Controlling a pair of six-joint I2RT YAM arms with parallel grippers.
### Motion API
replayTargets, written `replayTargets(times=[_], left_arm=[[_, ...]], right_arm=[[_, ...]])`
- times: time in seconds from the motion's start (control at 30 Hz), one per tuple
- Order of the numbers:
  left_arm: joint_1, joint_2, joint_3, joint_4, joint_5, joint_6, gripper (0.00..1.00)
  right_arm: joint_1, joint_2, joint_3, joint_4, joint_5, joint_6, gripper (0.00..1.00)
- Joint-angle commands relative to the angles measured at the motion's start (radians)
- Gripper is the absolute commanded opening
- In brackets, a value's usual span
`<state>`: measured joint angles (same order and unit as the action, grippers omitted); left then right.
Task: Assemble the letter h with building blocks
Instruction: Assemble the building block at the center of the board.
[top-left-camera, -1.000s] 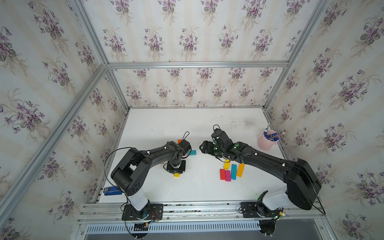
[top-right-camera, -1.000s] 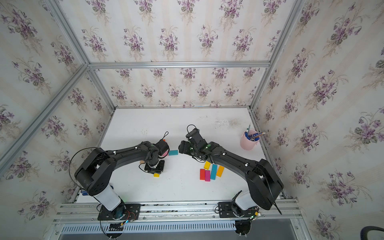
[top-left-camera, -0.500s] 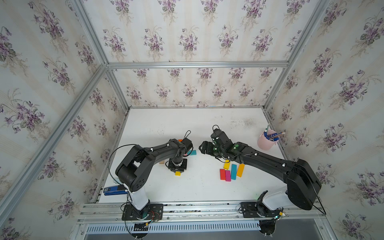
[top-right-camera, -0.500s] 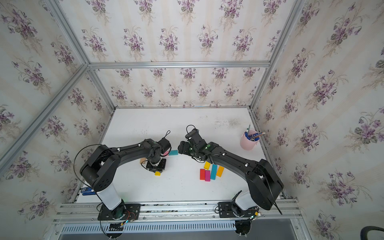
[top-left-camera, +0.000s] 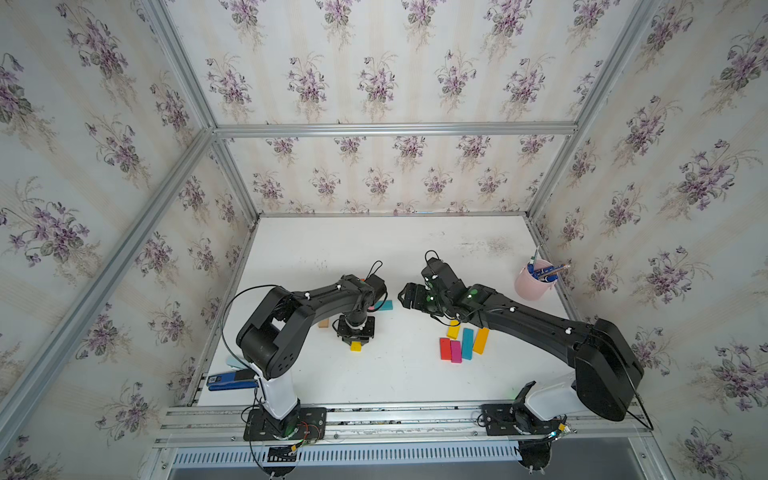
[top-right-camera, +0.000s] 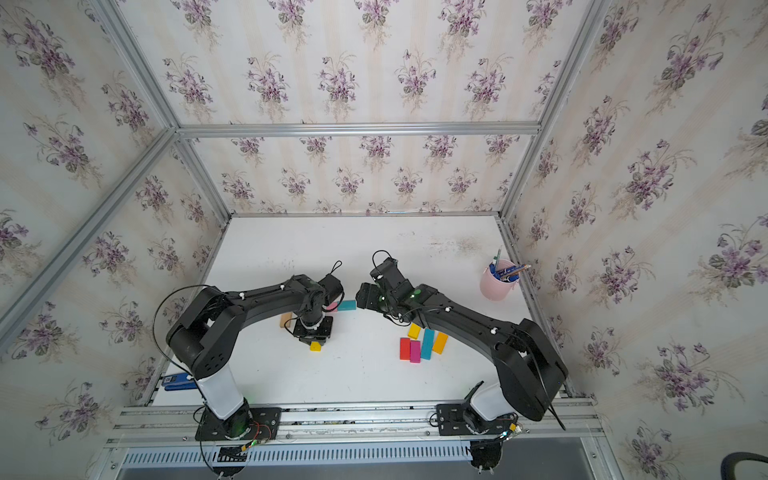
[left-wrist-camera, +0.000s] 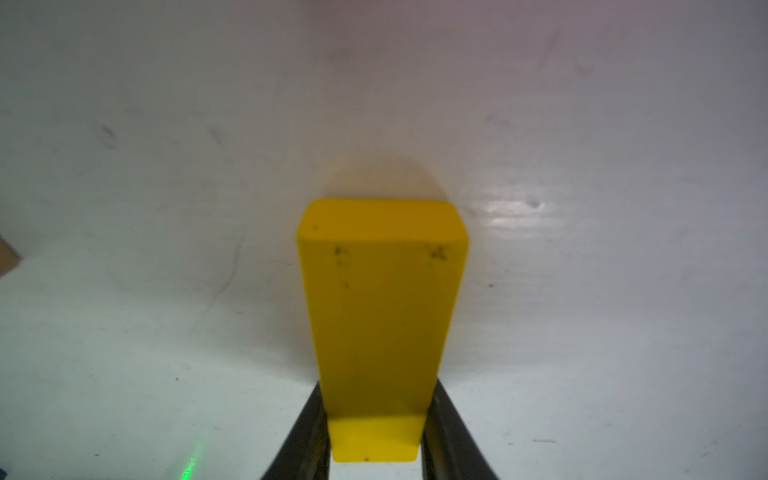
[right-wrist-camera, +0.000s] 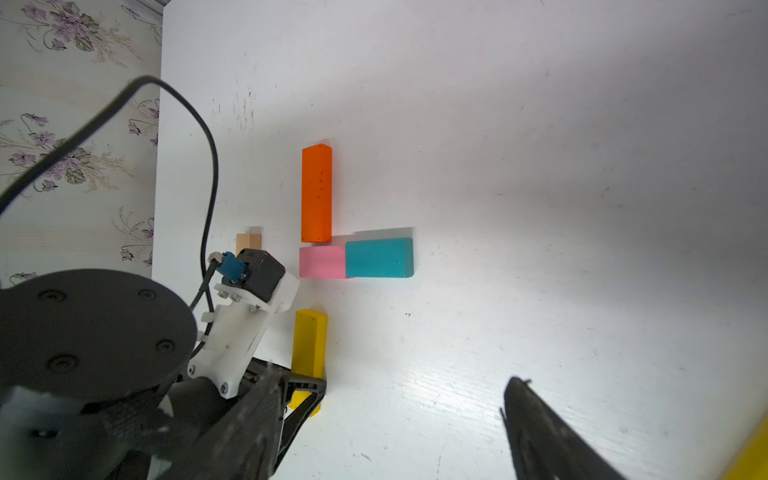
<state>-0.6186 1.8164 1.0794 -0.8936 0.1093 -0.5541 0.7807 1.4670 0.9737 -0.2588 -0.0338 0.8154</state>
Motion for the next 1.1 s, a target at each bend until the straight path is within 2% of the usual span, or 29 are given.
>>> replayTargets(times=[0.0, 0.17, 0.23, 0.3, 0.4, 0.73, 0.87, 1.07], left_arm=[[0.0, 0.008, -0.012, 0.222, -0.053, -0.028, 0.22], [0.0, 0.0, -0.022, 0.222, -0.063, -0.035, 0.49], [0.0, -0.01, -0.037, 0.233, -0.059, -0.042, 0.54], [-0.001, -0.028, -0.056, 0.244, -0.06, -0.051, 0.55], [0.0, -0.047, -0.07, 0.249, -0.066, -0.053, 0.53], [0.0, -0.042, -0.082, 0.243, -0.069, -0.066, 0.26], [0.0, -0.037, -0.063, 0.235, -0.091, -0.057, 0.22], [0.0, -0.013, -0.021, 0.214, -0.115, -0.034, 0.22]], right_arm=[[0.002, -0.004, 0.005, -0.01, 0.013, 0.001, 0.85], [0.008, -0.005, 0.012, -0.019, 0.02, 0.001, 0.85], [0.011, -0.011, 0.013, -0.026, 0.027, 0.001, 0.85], [0.015, -0.019, 0.013, -0.037, 0.033, 0.001, 0.85], [0.017, -0.03, 0.013, -0.048, 0.038, 0.0, 0.85], [0.016, -0.034, 0.014, -0.053, 0.04, 0.002, 0.85], [0.016, -0.031, 0.009, -0.052, 0.036, 0.001, 0.85], [0.016, -0.036, 0.0, -0.052, 0.038, 0.001, 0.85]])
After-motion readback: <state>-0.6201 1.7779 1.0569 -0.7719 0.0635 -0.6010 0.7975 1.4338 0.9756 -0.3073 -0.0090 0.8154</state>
